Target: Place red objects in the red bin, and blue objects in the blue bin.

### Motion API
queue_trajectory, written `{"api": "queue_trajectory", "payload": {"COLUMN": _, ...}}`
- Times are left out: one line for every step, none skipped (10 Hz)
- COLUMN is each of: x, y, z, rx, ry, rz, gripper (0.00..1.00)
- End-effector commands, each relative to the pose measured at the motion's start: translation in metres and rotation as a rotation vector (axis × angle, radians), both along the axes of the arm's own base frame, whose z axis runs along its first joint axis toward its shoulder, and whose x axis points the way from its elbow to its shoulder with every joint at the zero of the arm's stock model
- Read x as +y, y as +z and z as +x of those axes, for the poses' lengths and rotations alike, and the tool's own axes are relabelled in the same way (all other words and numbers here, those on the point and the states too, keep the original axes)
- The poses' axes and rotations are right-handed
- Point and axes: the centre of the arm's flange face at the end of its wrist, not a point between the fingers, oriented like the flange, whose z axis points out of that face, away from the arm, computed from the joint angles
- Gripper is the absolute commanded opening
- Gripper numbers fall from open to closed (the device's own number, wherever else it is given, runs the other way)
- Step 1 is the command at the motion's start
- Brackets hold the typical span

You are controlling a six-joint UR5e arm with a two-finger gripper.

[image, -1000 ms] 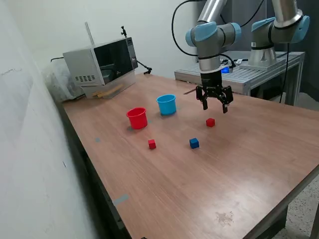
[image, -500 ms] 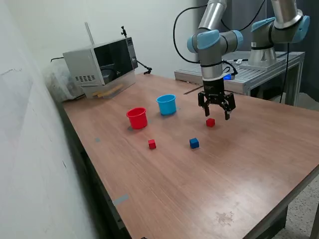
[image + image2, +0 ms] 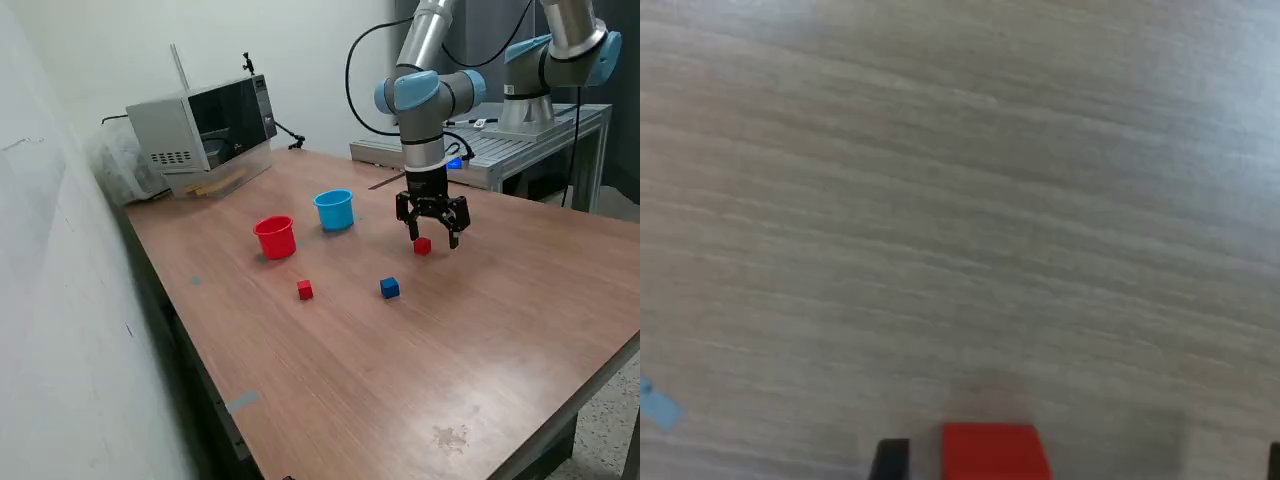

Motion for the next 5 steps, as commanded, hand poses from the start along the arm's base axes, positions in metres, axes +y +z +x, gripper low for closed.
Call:
{"api": "queue_trajectory", "payload": {"x": 0.0003, "y": 0.0, "z": -0.0034, "rx": 0.007, "ry": -0.002, "rz": 0.003, "gripper": 0.0}}
{"api": "queue_trajectory", "payload": {"x": 0.0039, "y": 0.0014, "z": -0.006, "rx": 0.014, "ry": -0.008, "rz": 0.002, "gripper": 0.0}}
{"api": "queue_trajectory", "payload": {"x": 0.0048, "y": 0.0032, "z": -0.0092, "rx": 0.02, "ry": -0.008, "rz": 0.003, "gripper": 0.0}}
{"api": "queue_trajectory", "payload": {"x": 0.0066, "y": 0.0036, "z": -0.0102, "rx": 0.02, "ry": -0.011, "rz": 0.003, "gripper": 0.0}}
{"api": "queue_trajectory", "payload": {"x": 0.0067, "y": 0.0031, "z": -0.0096, "rx": 0.018, "ry": -0.011, "rz": 0.004, "gripper": 0.0}}
